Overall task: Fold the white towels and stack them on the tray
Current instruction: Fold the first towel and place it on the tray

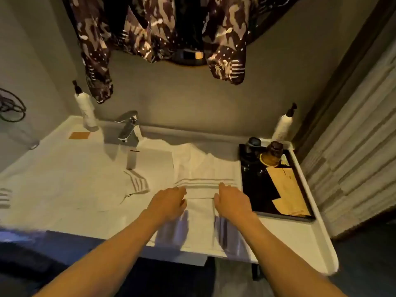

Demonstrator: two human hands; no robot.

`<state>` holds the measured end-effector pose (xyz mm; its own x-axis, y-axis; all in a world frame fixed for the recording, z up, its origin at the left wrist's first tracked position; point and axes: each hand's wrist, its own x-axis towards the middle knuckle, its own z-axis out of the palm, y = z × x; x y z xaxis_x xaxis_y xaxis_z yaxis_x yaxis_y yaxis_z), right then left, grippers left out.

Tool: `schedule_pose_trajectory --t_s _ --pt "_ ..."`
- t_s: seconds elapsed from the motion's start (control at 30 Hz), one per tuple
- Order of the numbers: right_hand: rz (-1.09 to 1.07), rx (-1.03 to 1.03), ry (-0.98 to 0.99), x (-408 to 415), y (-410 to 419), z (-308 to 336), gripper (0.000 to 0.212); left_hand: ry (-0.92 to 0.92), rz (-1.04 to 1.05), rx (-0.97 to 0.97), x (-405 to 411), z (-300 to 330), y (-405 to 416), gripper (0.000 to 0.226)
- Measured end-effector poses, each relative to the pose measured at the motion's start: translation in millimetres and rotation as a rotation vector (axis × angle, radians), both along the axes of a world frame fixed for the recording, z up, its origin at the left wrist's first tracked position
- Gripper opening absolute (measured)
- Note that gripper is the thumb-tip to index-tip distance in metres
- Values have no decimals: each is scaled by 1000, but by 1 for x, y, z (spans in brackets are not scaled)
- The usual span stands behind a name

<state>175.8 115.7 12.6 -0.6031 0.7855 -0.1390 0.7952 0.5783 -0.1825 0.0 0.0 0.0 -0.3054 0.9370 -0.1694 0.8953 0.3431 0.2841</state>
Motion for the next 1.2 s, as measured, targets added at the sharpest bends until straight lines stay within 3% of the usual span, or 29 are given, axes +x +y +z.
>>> schedule_pose_trajectory --t_s 0.13,0.27,0.33,0.5,0.67,0.7,0.77,0.9,1.07,1.2 --pt "78 -24 -71 -10 35 -50 39 -146 96 -13 -4 -52 24 36" --pt "135 108 -168 -13 65 -90 38 -10 64 150 -14 -88 49 18" --pt "122 126 -242 -9 73 -102 44 66 2 104 -16 -95 59 11" --pt "184 246 -263 -8 85 -109 45 215 -36 46 -18 -97 81 18" --pt "191 237 -297 -12 96 -104 52 156 -203 98 -34 -92 94 14" --pt "193 251 -254 -13 98 -103 51 122 -224 116 -34 -91 96 24" --pt "187 276 -177 -17 100 -95 48 130 -237 97 -30 -86 99 38" --pt "242 374 -65 -25 106 -67 40 222 -161 83 -31 -77 108 23" --pt "313 434 -52 -20 130 -6 47 113 -52 313 -77 -10 122 10" --pt "203 515 47 -9 113 66 41 121 -182 489 -89 75 108 35"
